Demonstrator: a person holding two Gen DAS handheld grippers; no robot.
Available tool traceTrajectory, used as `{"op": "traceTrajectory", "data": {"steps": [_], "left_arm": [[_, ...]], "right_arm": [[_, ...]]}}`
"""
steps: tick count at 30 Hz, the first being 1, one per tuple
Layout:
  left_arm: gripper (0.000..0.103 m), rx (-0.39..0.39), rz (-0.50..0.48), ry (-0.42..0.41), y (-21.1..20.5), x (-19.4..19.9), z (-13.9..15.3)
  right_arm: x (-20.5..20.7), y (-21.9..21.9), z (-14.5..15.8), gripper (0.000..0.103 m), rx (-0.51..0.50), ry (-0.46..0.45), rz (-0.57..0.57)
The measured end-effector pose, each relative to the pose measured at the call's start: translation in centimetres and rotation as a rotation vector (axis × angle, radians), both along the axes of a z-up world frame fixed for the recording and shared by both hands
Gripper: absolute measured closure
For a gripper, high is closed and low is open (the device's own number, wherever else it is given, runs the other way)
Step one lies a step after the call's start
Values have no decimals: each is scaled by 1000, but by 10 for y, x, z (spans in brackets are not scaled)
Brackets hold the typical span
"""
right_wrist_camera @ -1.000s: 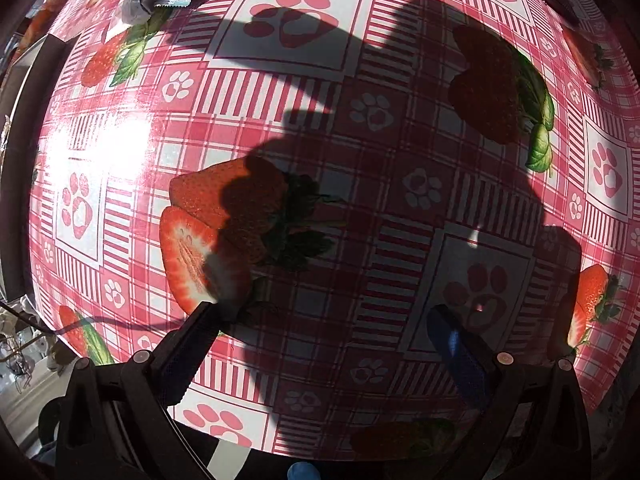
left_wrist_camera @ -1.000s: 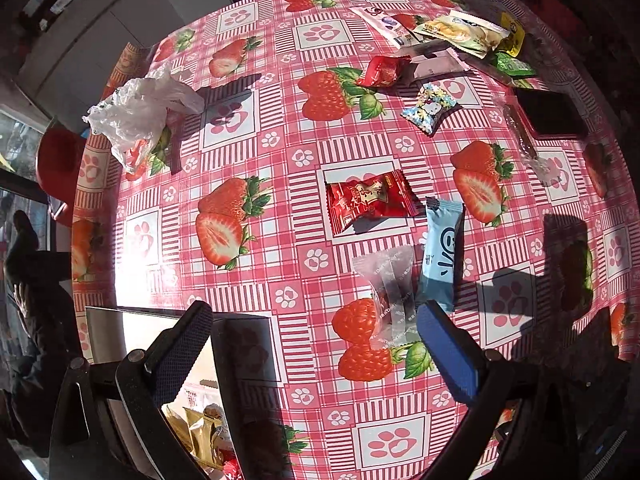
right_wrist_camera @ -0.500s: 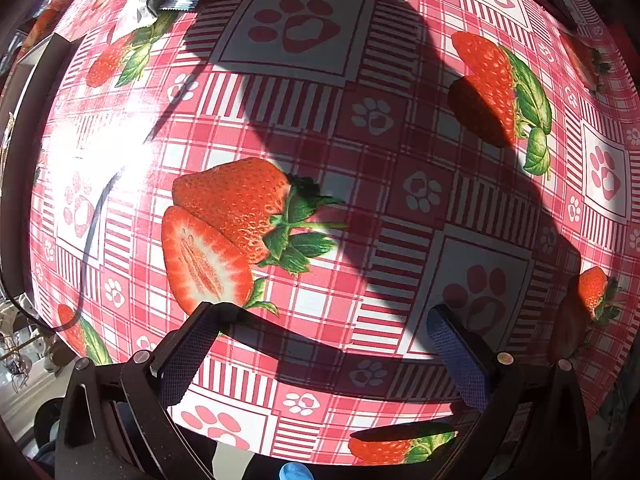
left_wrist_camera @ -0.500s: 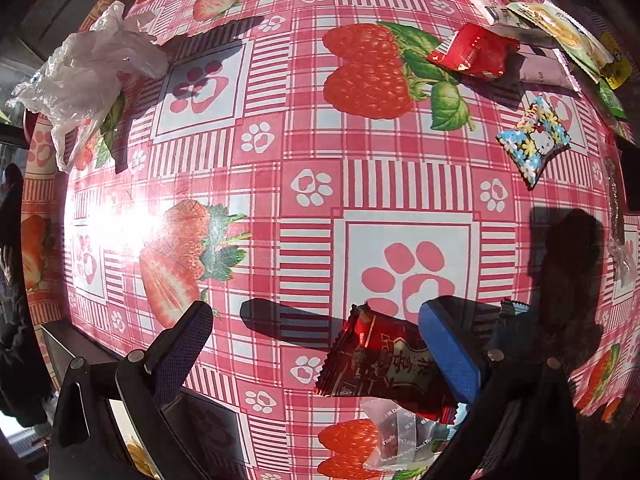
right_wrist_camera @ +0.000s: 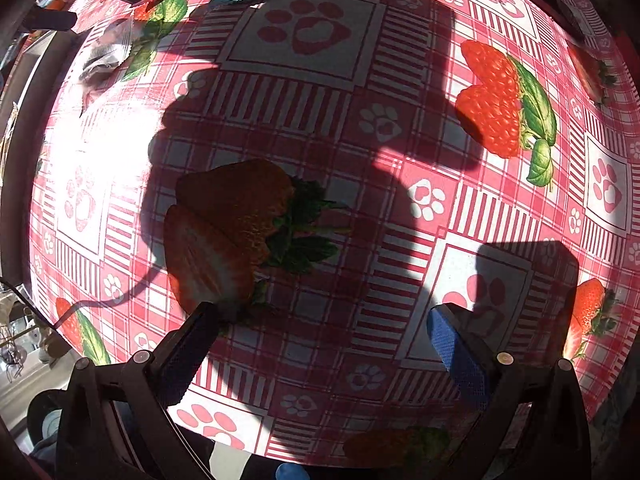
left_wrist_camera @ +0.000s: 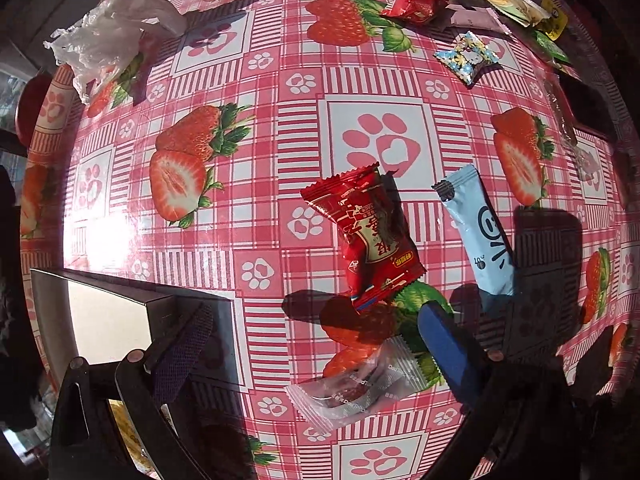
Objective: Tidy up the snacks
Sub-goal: 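Grasp the red packet with the left gripper while the right grasps the light blue packet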
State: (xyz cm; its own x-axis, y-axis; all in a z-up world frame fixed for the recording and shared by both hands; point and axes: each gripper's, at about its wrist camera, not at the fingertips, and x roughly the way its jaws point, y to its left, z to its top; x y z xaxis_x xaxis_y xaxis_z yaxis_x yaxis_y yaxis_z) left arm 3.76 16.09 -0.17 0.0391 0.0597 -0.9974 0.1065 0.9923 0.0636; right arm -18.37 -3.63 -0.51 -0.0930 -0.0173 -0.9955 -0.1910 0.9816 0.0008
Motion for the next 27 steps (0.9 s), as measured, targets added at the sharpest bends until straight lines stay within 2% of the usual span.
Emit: {"op": "traceTrajectory", "data": {"steps": [3, 5, 8, 10, 13, 14, 15, 18, 23, 27], "left_arm": [[0, -71, 141, 11, 9, 28, -6], [0, -67, 200, 45, 9, 43, -17], [6, -20, 205, 99, 1, 58, -34], [11, -18, 197, 78, -6, 57, -34], [41, -43, 149, 52, -17, 56, -30], [65, -44, 119, 42, -25, 59, -28], [69, -44, 93, 40, -31, 61, -28], [76, -106, 79, 10, -33, 56, -23], [76, -176, 28, -64, -30, 35, 2], [76, -204, 14, -90, -23, 5, 16]], "right_arm": [[-1, 1, 1, 0, 1, -2, 3], [-1, 0, 2, 0, 2, -8, 4], [-3, 1, 3, 0, 3, -13, 4], [-3, 1, 3, 0, 3, -13, 4], [-4, 1, 4, 0, 3, -14, 4], [-4, 2, 4, 0, 3, -13, 5], [-4, 2, 4, 0, 2, -8, 6], [2, 2, 2, 0, -2, 18, 7], [21, 1, -6, 0, -13, 95, 3], [49, -6, -6, 0, 13, 126, -65]]}}
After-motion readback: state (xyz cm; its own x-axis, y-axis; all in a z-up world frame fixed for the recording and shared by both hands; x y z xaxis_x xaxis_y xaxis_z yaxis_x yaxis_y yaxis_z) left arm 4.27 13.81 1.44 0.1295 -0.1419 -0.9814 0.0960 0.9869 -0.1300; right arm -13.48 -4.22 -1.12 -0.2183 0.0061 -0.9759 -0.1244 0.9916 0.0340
